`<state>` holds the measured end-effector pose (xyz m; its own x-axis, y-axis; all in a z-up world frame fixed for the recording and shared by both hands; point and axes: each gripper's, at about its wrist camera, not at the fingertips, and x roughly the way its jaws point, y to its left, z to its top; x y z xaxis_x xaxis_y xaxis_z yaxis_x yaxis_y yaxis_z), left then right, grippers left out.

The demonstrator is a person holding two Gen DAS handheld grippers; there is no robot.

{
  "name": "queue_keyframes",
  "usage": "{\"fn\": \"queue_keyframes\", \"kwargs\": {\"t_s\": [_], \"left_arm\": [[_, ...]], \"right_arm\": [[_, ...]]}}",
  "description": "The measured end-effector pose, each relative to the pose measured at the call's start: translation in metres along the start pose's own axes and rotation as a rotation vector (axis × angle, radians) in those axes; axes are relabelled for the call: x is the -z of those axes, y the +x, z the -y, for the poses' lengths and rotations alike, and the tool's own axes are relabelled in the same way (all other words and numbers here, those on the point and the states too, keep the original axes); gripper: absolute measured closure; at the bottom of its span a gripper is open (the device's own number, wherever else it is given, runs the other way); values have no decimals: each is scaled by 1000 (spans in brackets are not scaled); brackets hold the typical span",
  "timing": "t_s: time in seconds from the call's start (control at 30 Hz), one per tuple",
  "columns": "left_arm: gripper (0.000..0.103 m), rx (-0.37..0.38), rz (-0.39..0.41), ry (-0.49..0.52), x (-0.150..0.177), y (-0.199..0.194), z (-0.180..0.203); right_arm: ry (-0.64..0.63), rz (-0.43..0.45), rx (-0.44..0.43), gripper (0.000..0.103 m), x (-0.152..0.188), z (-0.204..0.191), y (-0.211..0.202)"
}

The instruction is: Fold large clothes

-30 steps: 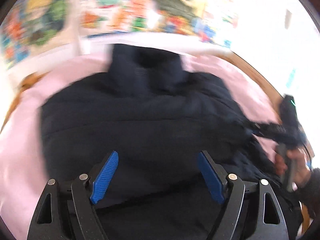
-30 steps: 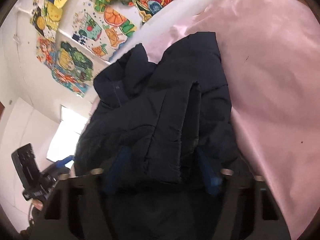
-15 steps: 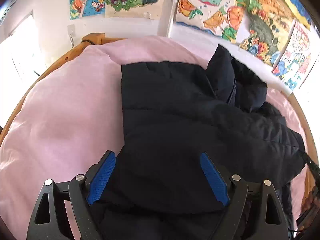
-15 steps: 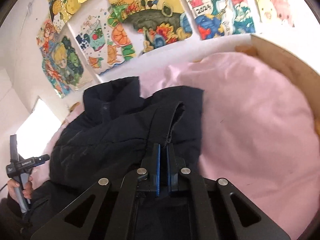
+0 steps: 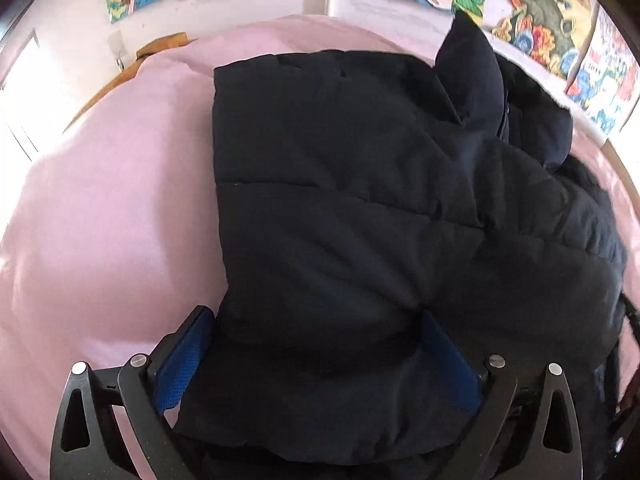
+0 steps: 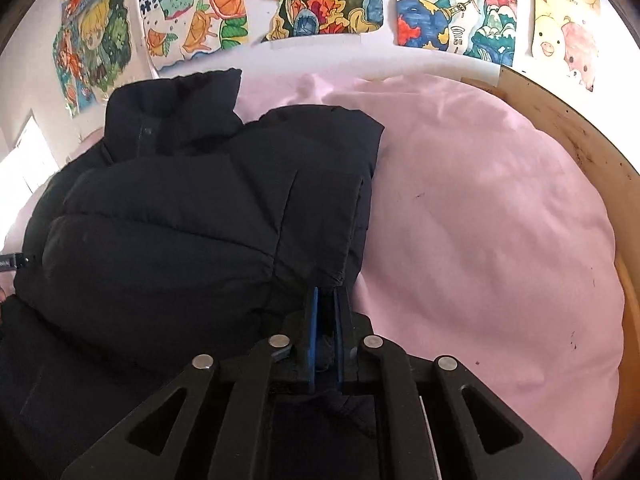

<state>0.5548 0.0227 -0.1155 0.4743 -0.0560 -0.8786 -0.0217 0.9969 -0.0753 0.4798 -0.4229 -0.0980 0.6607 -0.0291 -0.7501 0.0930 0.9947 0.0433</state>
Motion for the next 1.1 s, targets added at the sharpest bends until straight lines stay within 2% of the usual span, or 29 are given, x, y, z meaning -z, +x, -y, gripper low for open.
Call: {"fn": "queue_keyframes", "kwargs": {"t_s": [0.07, 0.13, 0.2, 0.23, 0.27, 0.33, 0.4, 0.47, 0.53, 0.7, 0.83, 0.93, 1.1], "left_arm": [[0, 24, 19, -33, -1, -10, -7], [1, 50, 78, -70, -4, -26, -15], [1, 96, 157, -98, -9, -46, -22], [1, 114, 205, -107, -14, -59, -26], [1, 115, 252, -112, -20, -71, -30], [1, 98, 306, -111, -28, -86, -37], [1, 45, 351, -108, -39, -100, -46], [1, -20, 371, -135, -44, -102, -56], [1, -50, 359, -176, -42, -94, -67], [1, 30, 218, -229, -28, -52, -79], [1, 47, 164, -209, -19, -38, -70], [1, 62, 181, -153, -29, -40, -54], [1, 58, 290, -16, -75, -51, -7]], "right_arm": [[-2, 1, -6, 91, 0, -1, -2], [1, 8, -29, 87, -3, 2, -9], [10, 37, -50, 65, -7, 6, -20], [14, 57, -60, 46, -9, 8, -24], [21, 90, -81, 40, -12, 10, -32], [24, 126, -105, 38, -20, 12, -42], [13, 135, -124, 33, -27, 11, -47], [16, 138, -134, 27, -29, 9, -46], [23, 129, -151, 27, -29, 7, -42], [38, 90, -182, 27, -30, -4, -24], [21, 87, -173, 27, -31, -11, -19], [24, 98, -168, 26, -40, -12, -16], [6, 58, -189, 26, -93, -32, 12]]}}
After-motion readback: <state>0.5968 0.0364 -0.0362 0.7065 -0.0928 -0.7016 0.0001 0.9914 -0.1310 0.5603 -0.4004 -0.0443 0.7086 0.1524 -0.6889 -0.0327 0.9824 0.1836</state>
